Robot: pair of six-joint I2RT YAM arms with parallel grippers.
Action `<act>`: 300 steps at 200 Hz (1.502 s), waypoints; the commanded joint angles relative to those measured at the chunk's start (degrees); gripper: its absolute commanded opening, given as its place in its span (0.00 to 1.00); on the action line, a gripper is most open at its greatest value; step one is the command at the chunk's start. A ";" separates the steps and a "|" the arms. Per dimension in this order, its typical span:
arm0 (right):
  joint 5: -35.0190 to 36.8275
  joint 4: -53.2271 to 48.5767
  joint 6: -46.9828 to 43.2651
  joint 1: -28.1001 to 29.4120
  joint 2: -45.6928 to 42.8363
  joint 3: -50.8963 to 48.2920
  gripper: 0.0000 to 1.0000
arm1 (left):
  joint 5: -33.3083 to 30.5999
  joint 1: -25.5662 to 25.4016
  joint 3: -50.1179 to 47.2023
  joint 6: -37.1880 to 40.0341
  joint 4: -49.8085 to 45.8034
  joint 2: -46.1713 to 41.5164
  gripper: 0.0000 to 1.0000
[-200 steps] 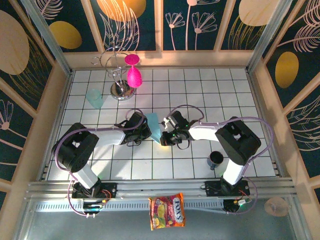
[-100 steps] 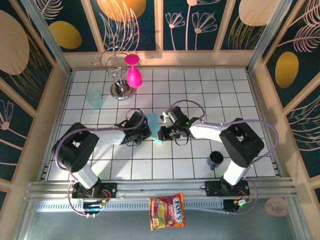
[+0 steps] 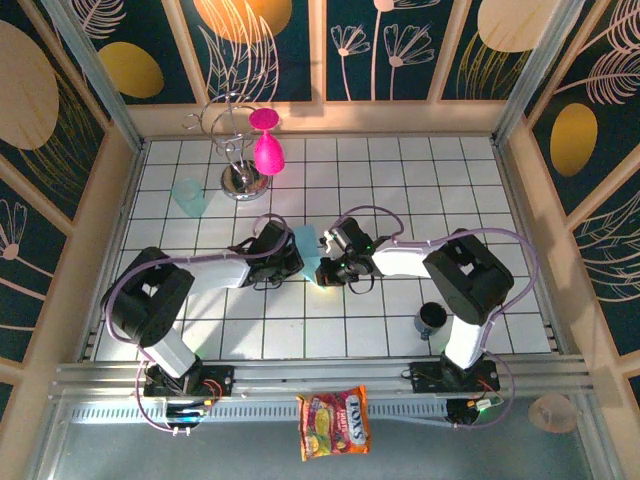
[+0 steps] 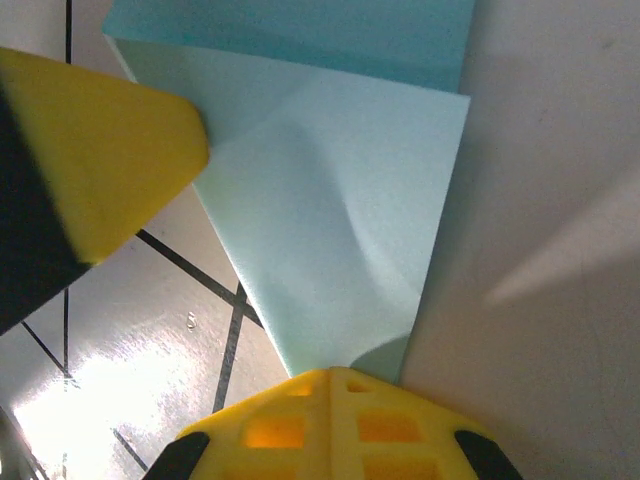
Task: Fold a paper plane with a square sheet of paper (pick it up from the middle)
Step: Third fold the triangle at the center of the table.
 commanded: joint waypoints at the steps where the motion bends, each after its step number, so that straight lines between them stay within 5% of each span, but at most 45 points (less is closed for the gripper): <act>1: 2.43 -3.81 0.70 0.35 2.75 0.36 0.00 | 1.57 -0.08 0.68 3.19 2.05 -4.41 0.07; 163: 3.33 -5.30 1.86 0.35 3.88 0.18 0.00 | 8.80 -3.58 -3.30 0.34 7.58 0.85 0.00; 300: 6.57 -7.50 1.21 0.26 4.54 -1.84 0.00 | 2.46 -3.02 -3.57 -1.59 4.91 3.63 0.00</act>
